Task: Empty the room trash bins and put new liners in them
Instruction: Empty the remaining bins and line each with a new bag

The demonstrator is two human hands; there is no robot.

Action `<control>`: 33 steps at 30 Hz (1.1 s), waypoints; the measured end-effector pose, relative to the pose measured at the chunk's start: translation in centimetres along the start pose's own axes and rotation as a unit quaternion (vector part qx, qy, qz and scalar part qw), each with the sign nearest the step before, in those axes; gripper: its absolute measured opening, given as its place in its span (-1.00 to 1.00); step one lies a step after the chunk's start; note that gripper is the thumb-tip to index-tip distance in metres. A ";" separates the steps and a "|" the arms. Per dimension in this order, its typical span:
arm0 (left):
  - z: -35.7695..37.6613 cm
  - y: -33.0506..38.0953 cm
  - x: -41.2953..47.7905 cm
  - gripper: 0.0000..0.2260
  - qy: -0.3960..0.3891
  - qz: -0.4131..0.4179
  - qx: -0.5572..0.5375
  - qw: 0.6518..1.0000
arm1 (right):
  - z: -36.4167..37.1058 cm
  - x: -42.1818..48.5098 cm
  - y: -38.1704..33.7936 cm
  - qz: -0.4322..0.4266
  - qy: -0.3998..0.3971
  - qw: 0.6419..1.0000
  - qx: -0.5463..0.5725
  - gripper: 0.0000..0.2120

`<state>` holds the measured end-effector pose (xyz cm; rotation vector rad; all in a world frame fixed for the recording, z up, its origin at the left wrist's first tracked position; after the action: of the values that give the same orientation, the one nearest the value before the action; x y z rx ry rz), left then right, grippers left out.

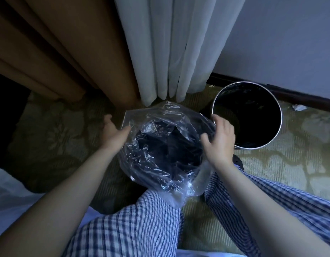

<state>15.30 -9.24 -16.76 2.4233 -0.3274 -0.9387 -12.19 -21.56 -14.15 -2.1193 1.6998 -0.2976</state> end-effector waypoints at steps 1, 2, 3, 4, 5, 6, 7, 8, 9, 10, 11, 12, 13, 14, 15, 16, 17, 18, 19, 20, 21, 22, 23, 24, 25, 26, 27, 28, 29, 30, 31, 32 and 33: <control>0.1 1.2 0.1 -0.44 0.004 0.038 0.037 0.999 | 0.1 0.6 -1.2 -0.042 -0.003 0.999 -0.014 -0.48; 0.3 2.2 0.2 -0.48 0.004 0.077 0.068 0.995 | 0.6 1.3 -2.3 -0.075 -0.016 0.997 -0.030 -0.47; 0.6 3.2 0.5 -0.55 0.003 0.109 0.079 0.991 | 1.1 2.1 -3.3 -0.092 -0.041 0.994 -0.039 -0.45; 0.9 3.9 0.8 -0.64 0.002 0.131 0.072 0.989 | 1.8 2.8 -3.9 -0.091 -0.074 0.993 -0.032 -0.43; 1.3 4.3 1.2 -0.72 -0.003 0.141 0.057 0.988 | 2.6 3.5 -4.2 -0.078 -0.107 0.991 -0.009 -0.43; 1.8 4.5 1.5 -0.76 -0.014 0.140 0.043 0.989 | 3.4 4.1 -4.2 -0.061 -0.137 0.989 0.018 -0.44; 2.3 4.4 1.8 -0.78 -0.029 0.136 0.030 0.990 | 4.0 4.7 -4.0 -0.041 -0.159 0.985 0.046 -0.47; 2.8 4.2 2.2 -0.80 -0.046 0.130 0.020 0.990 | 4.4 5.1 -3.8 -0.017 -0.170 0.982 0.079 -0.53; 3.3 4.0 2.6 -0.81 -0.059 0.126 0.011 0.990 | 4.8 5.5 -3.3 0.015 -0.172 0.977 0.126 -0.61; 3.7 3.7 2.9 -0.82 -0.069 0.121 0.009 0.990 | 5.0 5.8 -2.8 0.060 -0.167 0.966 0.191 -0.70; 4.1 3.4 3.3 -0.82 -0.072 0.118 0.007 0.990 | 5.3 6.0 -2.2 0.107 -0.159 0.947 0.259 -0.79; 4.3 3.3 3.7 -0.81 -0.071 0.117 0.007 0.991 | 5.7 6.2 -1.7 0.149 -0.160 0.925 0.312 -0.84; 4.5 3.1 4.1 -0.79 -0.068 0.117 0.007 0.991 | 6.1 6.3 -1.1 0.182 -0.176 0.905 0.341 -0.86; 4.6 2.9 4.4 -0.77 -0.066 0.117 0.008 0.991 | 6.7 6.3 -0.6 0.202 -0.203 0.895 0.342 -0.86; 4.8 2.6 4.8 -0.77 -0.067 0.115 0.014 0.991 | 7.4 6.3 -0.1 0.208 -0.232 0.890 0.333 -0.83; 5.0 2.3 5.0 -0.80 -0.073 0.110 0.023 0.991 | 7.9 6.4 0.3 0.206 -0.255 0.889 0.322 -0.79; 5.2 1.8 5.4 -0.85 -0.083 0.099 0.031 0.991 | 8.2 6.4 0.5 0.202 -0.270 0.888 0.313 -0.75; 5.5 1.2 5.7 -0.90 -0.097 0.079 0.031 0.992 | 8.7 6.5 0.9 0.209 -0.282 0.886 0.303 -0.71; 5.8 0.5 5.9 -0.91 -0.115 0.054 0.024 0.992 | 9.2 6.4 1.2 0.220 -0.292 0.884 0.292 -0.67; 6.0 -0.2 6.1 -0.88 -0.130 0.028 0.011 0.991 | 9.8 6.3 1.6 0.235 -0.300 0.881 0.281 -0.65; 5.9 -0.8 6.2 -0.85 -0.139 0.009 -0.002 0.990 | 10.4 6.2 2.1 0.252 -0.302 0.879 0.270 -0.65; 5.8 -1.3 6.3 -0.85 -0.141 -0.001 -0.010 0.990 | 10.6 6.1 2.3 0.265 -0.307 0.878 0.252 -0.67; 5.6 -1.7 6.4 -0.85 -0.145 -0.003 -0.009 0.989 | 10.9 5.9 2.6 0.279 -0.313 0.878 0.230 -0.71; 5.5 -2.2 6.3 -0.82 -0.156 -0.006 0.004 0.988 | 11.1 5.8 3.0 0.295 -0.322 0.875 0.209 -0.73; 5.5 -2.7 6.1 -0.79 -0.179 -0.013 0.032 0.983 | 11.3 5.7 3.3 0.308 -0.330 0.869 0.203 -0.69; 5.5 -3.2 5.6 -0.78 -0.207 -0.025 0.072 0.975 | 11.2 5.3 3.3 0.319 -0.351 0.857 0.204 -0.63; 5.3 -3.8 5.1 -0.78 -0.231 -0.038 0.113 0.966 | 11.0 4.8 3.2 0.327 -0.376 0.841 0.210 -0.57; 5.0 -4.3 4.6 -0.78 -0.247 -0.052 0.143 0.957 | 11.0 4.4 3.2 0.335 -0.392 0.831 0.209 -0.49; 4.5 -4.6 4.1 -0.78 -0.255 -0.064 0.155 0.952 | 11.1 4.3 3.5 0.337 -0.394 0.832 0.196 -0.39; 3.9 -4.8 3.7 -0.77 -0.254 -0.073 0.149 0.953 | 10.9 4.2 3.5 0.327 -0.384 0.845 0.175 -0.34; 3.3 -4.8 3.3 -0.75 -0.241 -0.078 0.124 0.959 | 10.1 4.1 3.1 0.297 -0.365 0.872 0.138 -0.37; 2.7 -4.6 2.9 -0.73 -0.217 -0.081 0.094 0.968 | 9.0 4.3 2.6 0.246 -0.326 0.908 0.092 -0.45; 2.2 -4.4 2.4 -0.70 -0.186 -0.081 0.072 0.977 | 8.0 4.6 2.0 0.175 -0.277 0.944 0.048 -0.54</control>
<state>15.75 -7.37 -21.84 2.4214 -0.3413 -1.4938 -9.54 -24.91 -22.59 -1.5826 1.6224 0.2923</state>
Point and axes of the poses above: each hand's wrist, its own x-axis towards the middle knuckle, its own z-axis out of the palm, y = z × x, the point moved 6 cm from there along x, towards the middle knuckle, and after that the axes turned 5 degrees about -x, right-handed, at the moved point
